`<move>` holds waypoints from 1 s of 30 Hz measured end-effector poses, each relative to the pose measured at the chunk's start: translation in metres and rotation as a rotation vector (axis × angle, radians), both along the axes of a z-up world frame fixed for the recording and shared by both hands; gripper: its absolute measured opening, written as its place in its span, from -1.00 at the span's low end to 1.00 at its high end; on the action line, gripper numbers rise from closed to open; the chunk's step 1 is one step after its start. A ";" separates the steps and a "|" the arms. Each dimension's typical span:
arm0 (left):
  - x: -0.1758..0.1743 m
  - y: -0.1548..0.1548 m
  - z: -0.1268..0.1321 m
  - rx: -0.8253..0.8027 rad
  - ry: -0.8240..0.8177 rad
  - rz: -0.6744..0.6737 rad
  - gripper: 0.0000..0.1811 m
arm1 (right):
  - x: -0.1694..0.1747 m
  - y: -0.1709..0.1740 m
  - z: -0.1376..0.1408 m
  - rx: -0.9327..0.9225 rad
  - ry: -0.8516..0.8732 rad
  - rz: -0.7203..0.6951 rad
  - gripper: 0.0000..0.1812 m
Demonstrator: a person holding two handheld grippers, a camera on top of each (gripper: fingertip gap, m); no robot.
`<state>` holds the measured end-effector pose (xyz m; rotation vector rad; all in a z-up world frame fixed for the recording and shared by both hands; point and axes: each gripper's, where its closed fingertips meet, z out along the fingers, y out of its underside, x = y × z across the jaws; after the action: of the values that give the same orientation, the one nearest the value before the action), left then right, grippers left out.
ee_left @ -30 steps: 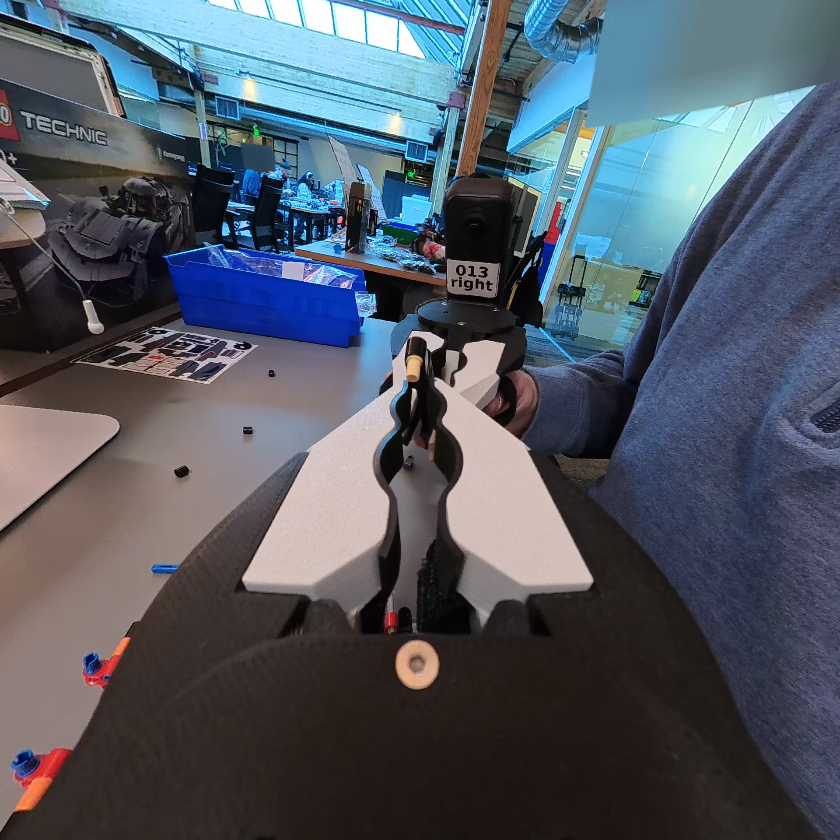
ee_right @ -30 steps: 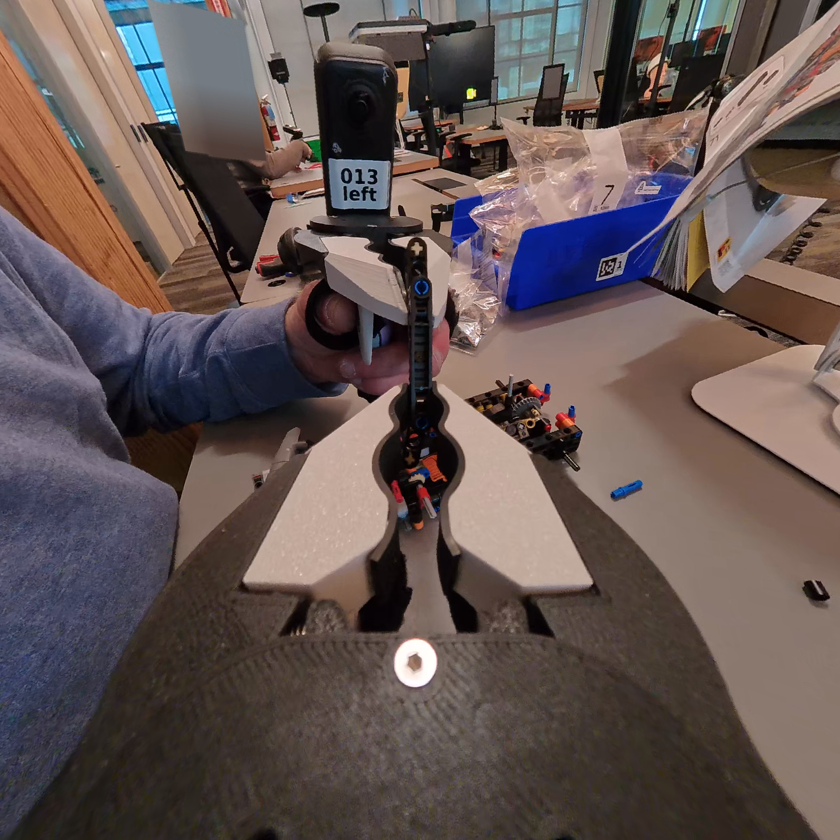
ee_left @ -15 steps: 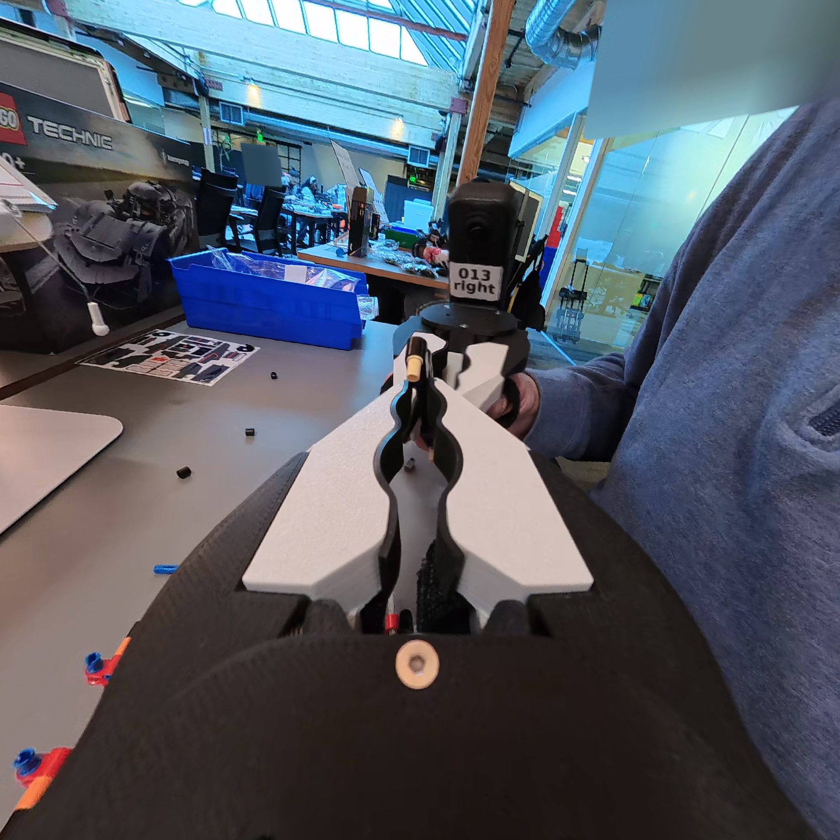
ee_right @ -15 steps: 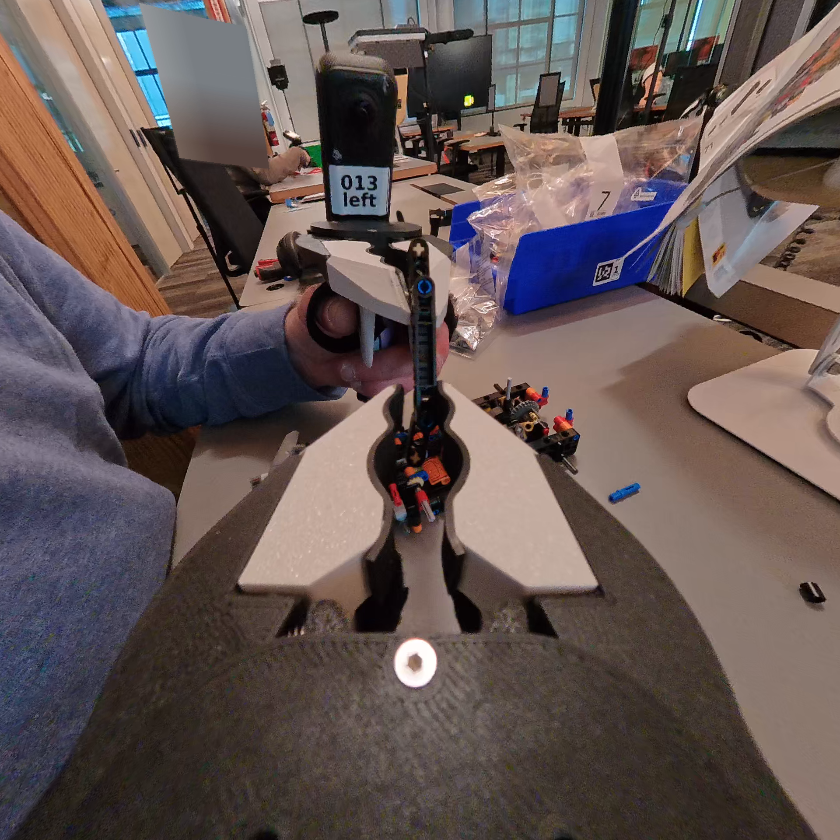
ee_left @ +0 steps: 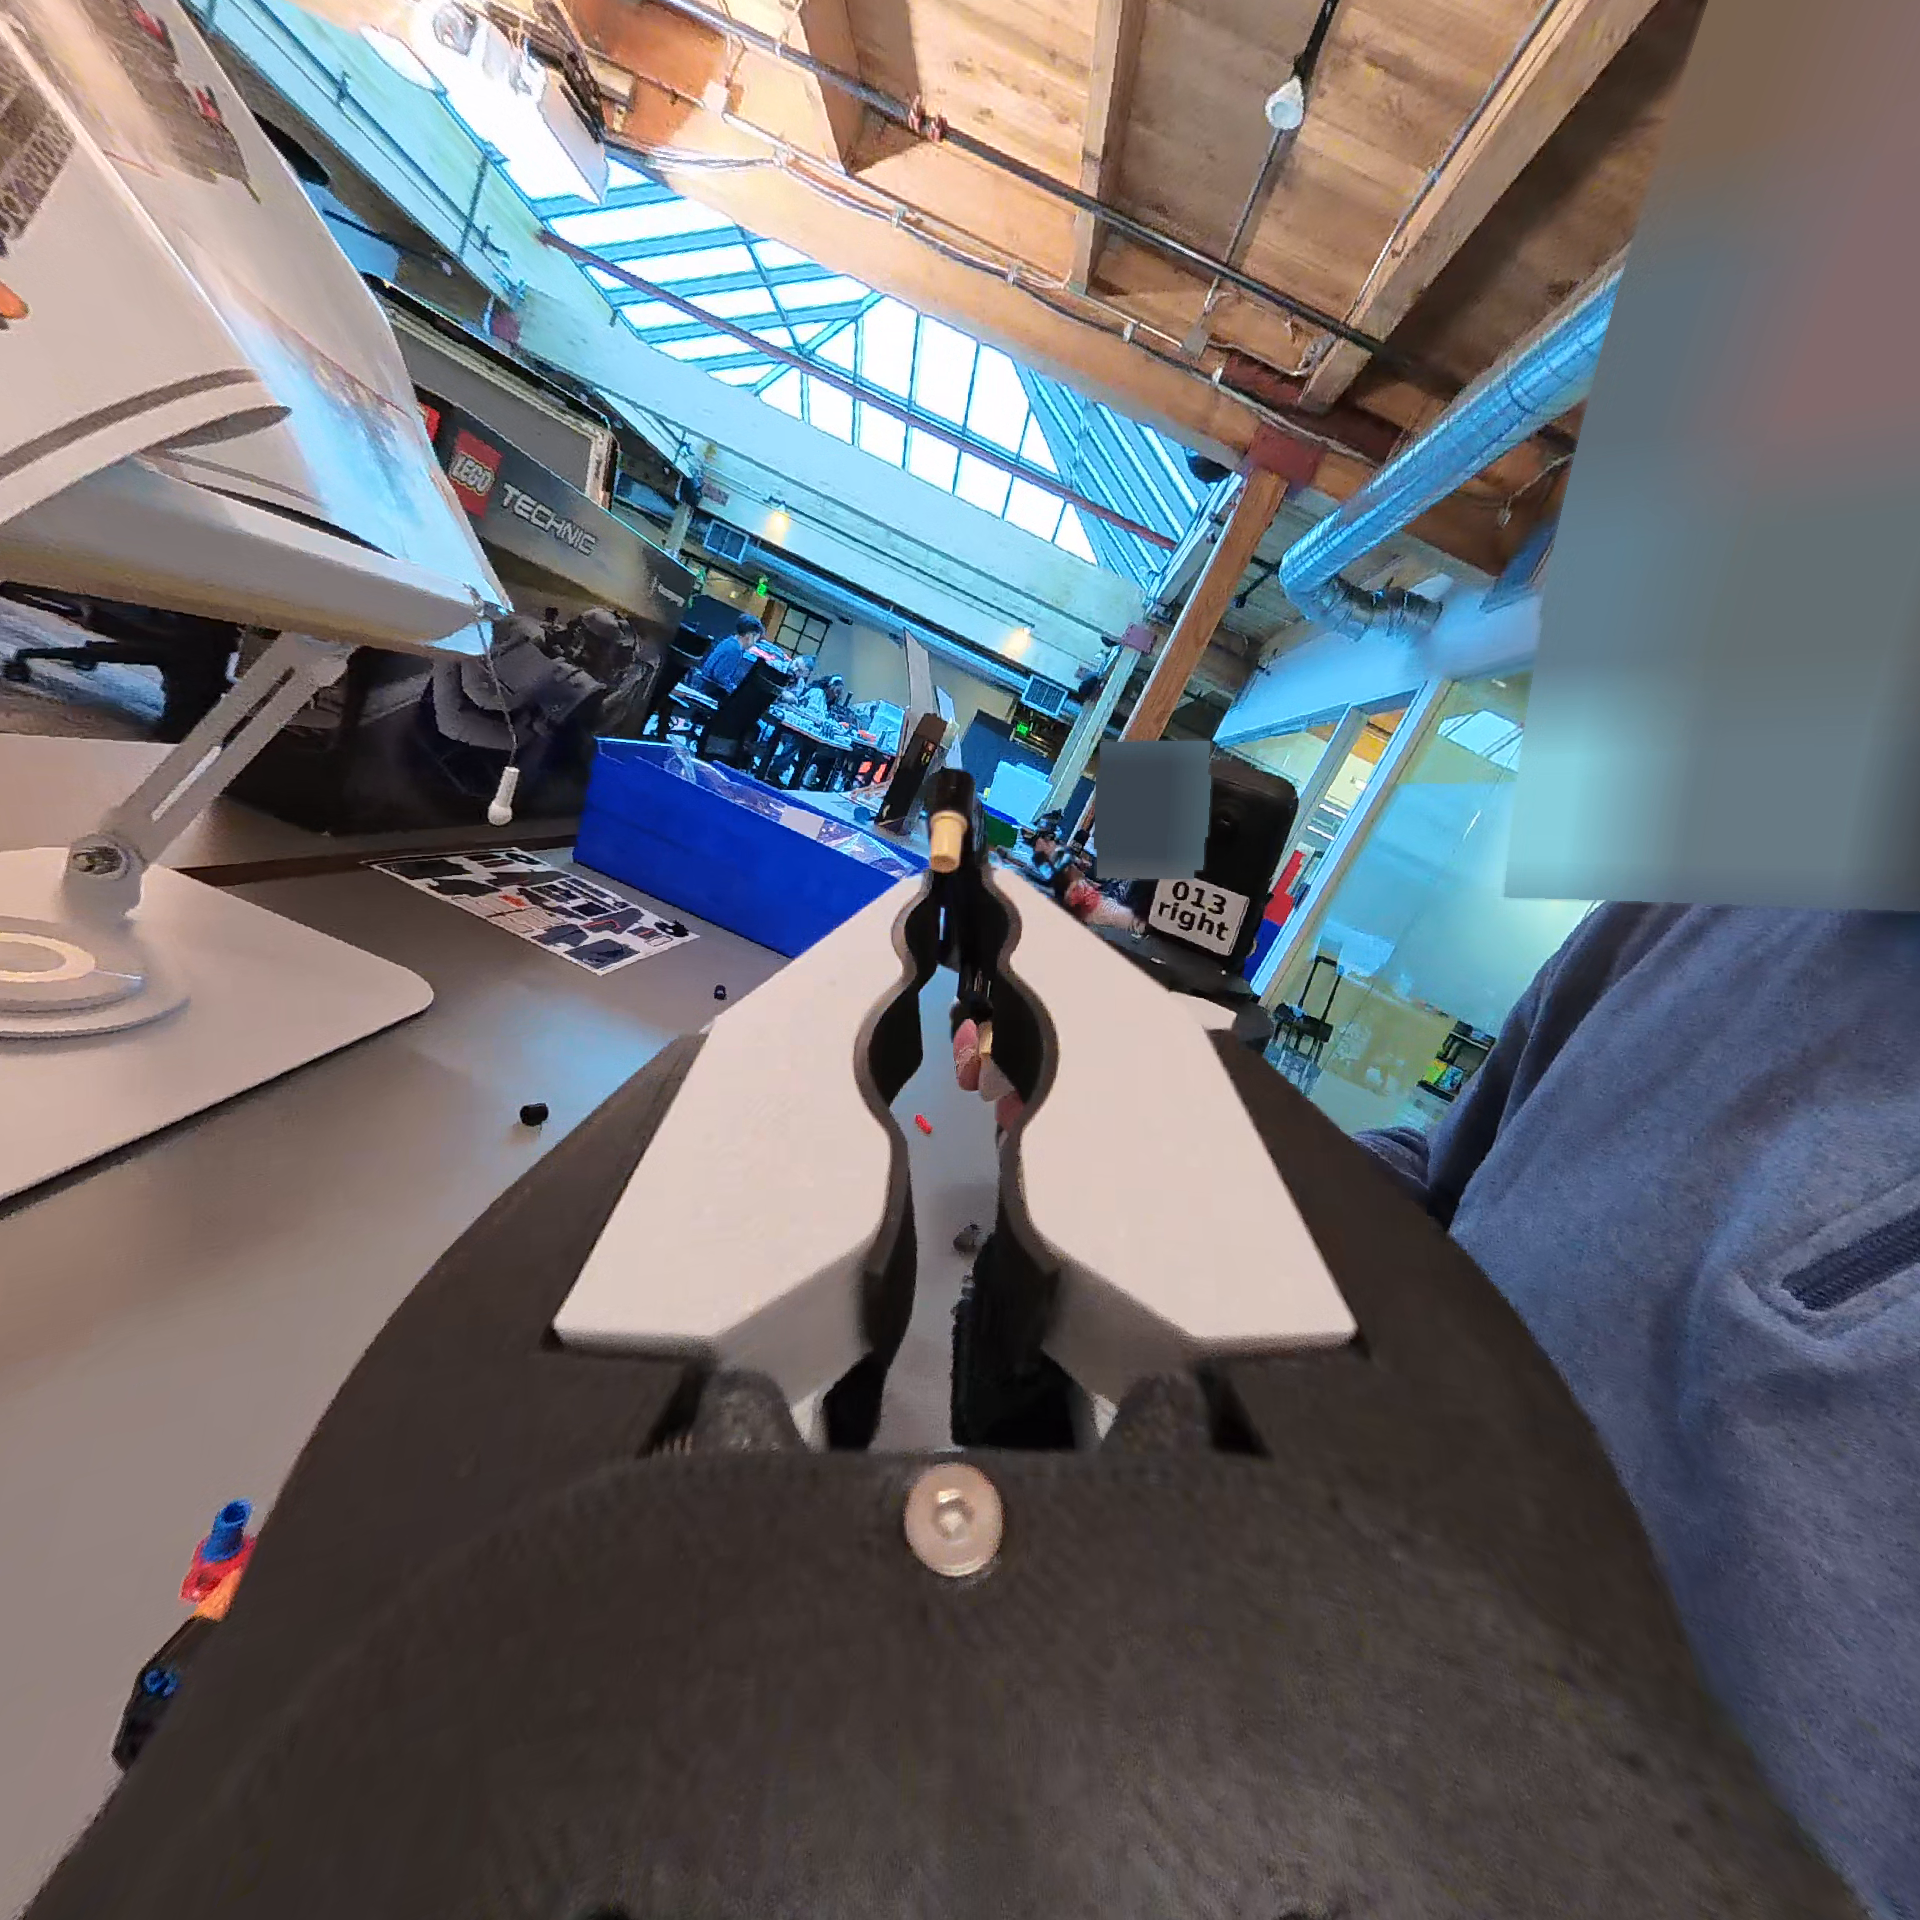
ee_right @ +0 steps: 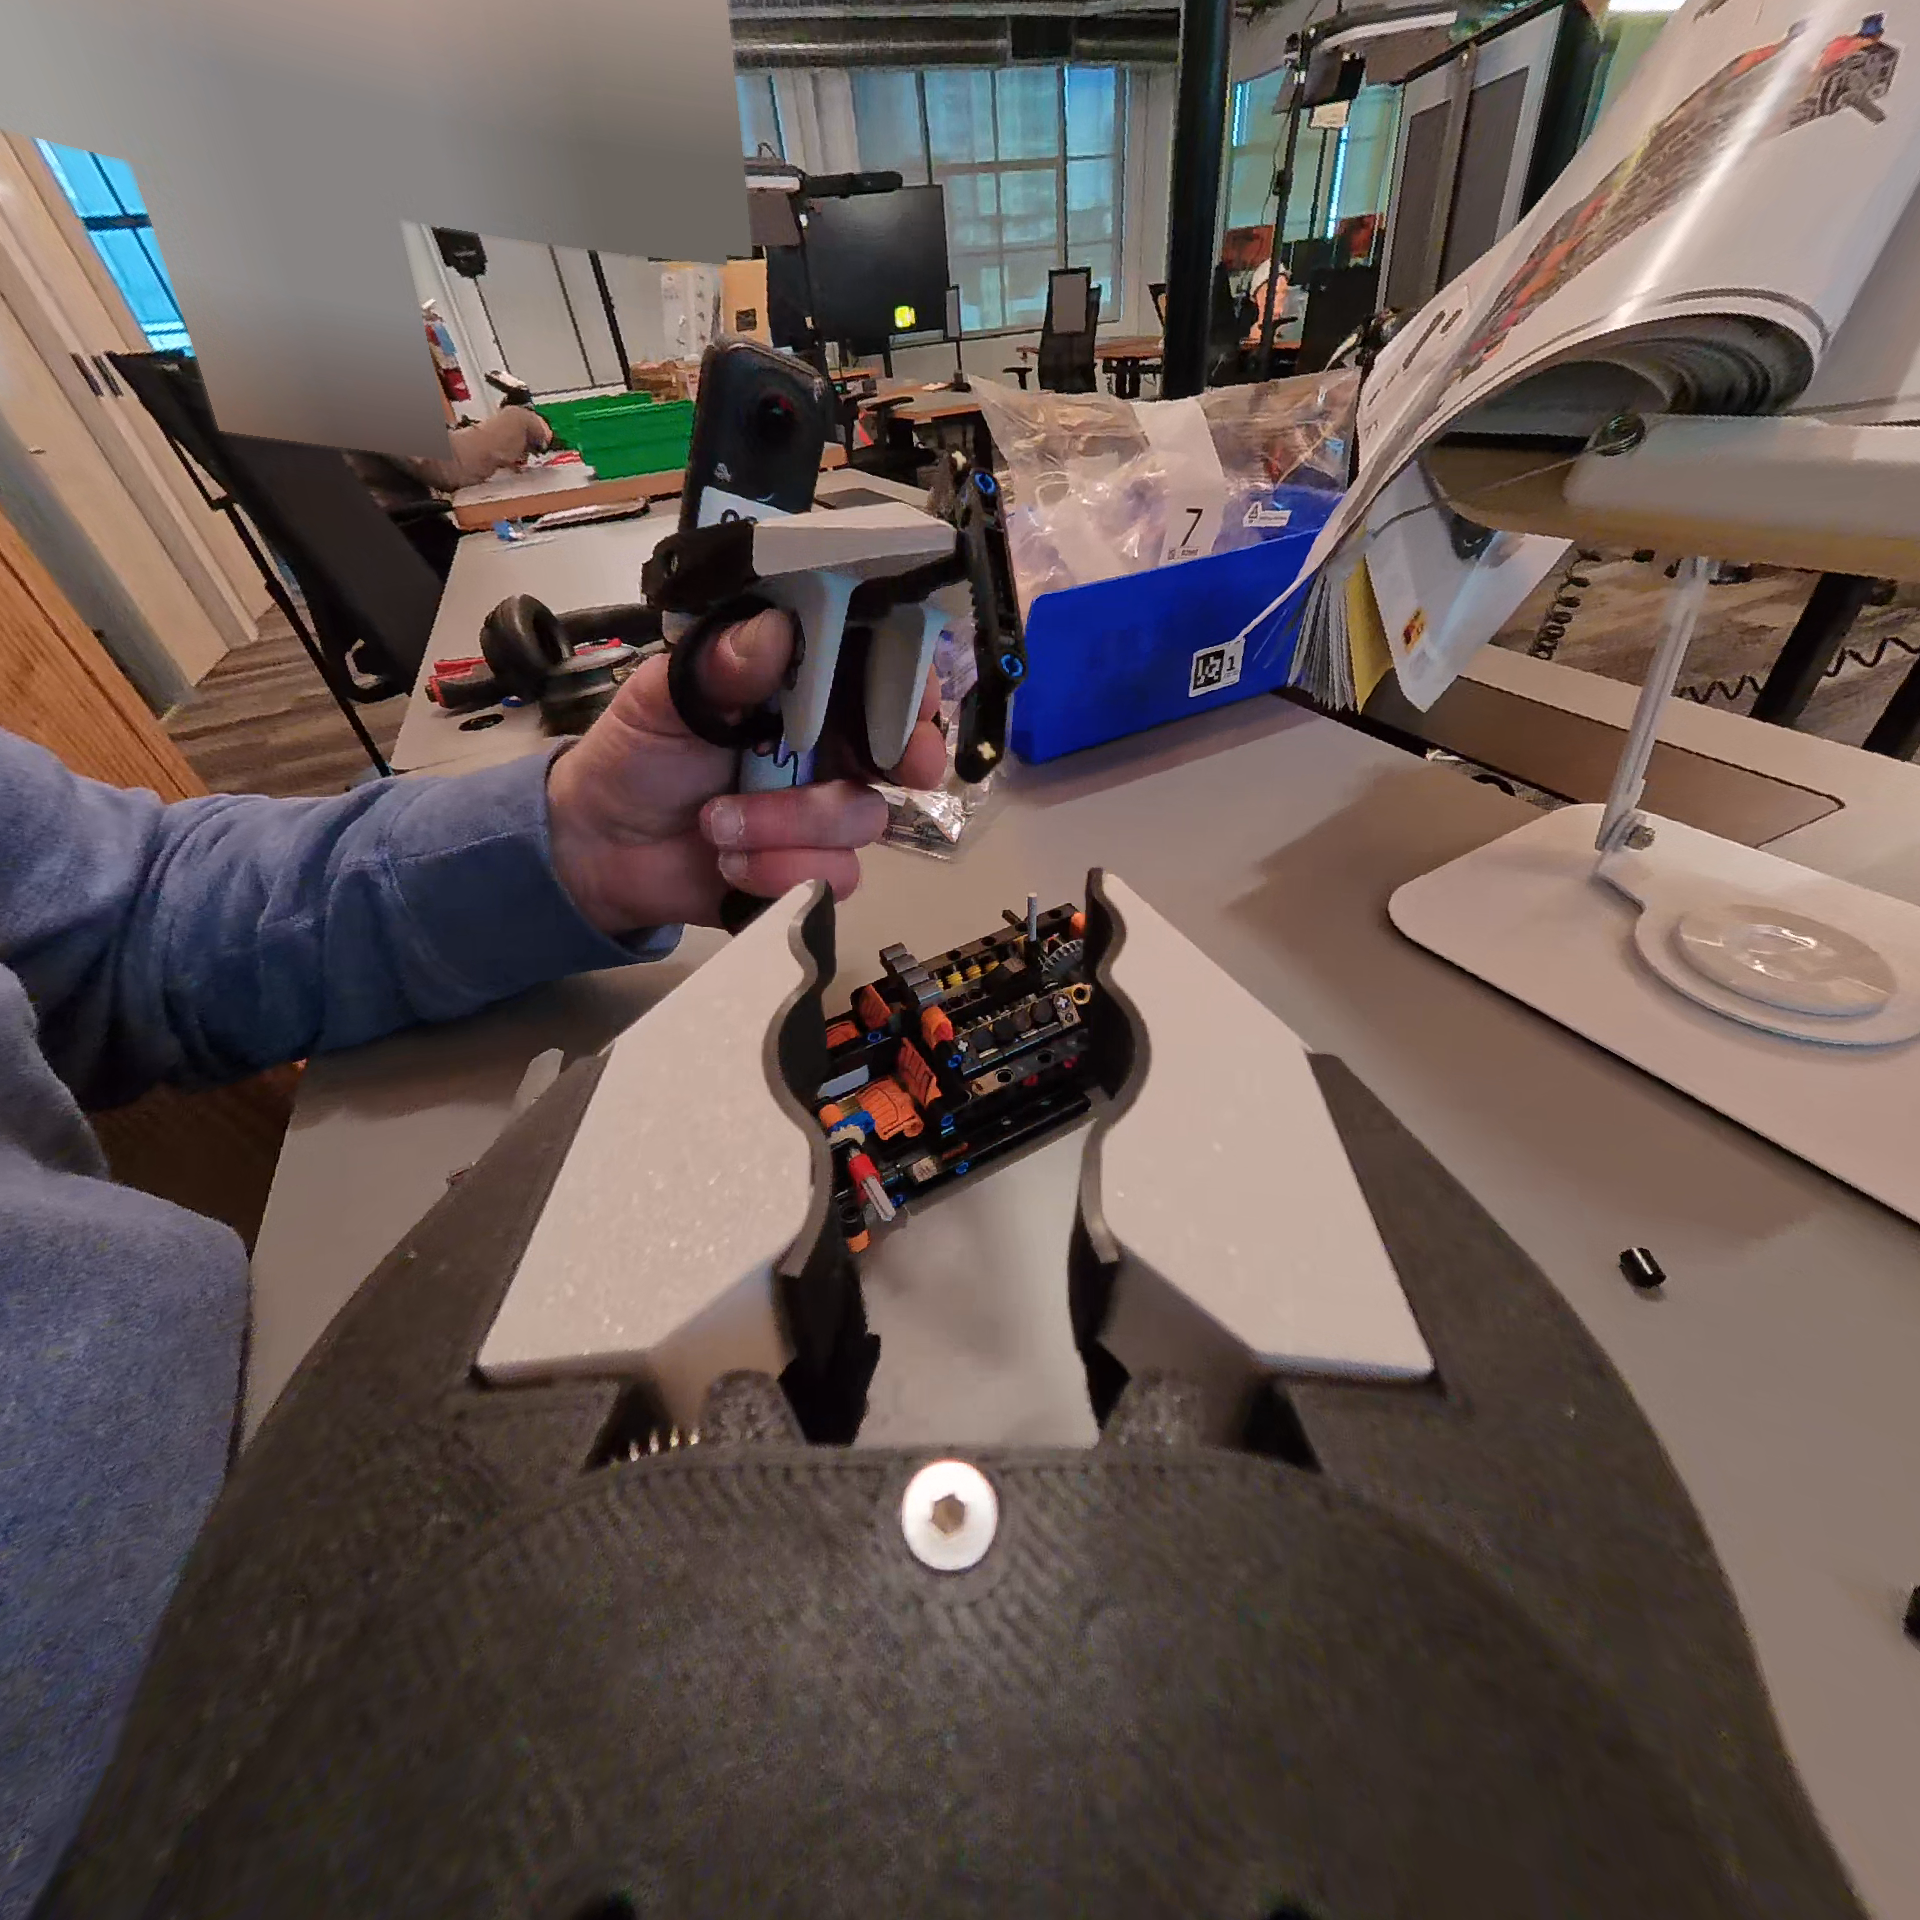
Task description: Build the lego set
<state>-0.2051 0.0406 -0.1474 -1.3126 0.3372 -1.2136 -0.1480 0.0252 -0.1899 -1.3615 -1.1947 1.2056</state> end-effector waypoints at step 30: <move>0.024 -0.018 -0.002 0.008 0.016 -0.136 -0.97 | -0.007 -0.017 -0.002 -0.084 0.001 0.101 -0.96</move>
<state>-0.1816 0.0228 -0.1494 -1.3096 0.4486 -1.3148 -0.1546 0.0079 -0.1923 -1.3755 -1.2370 1.3409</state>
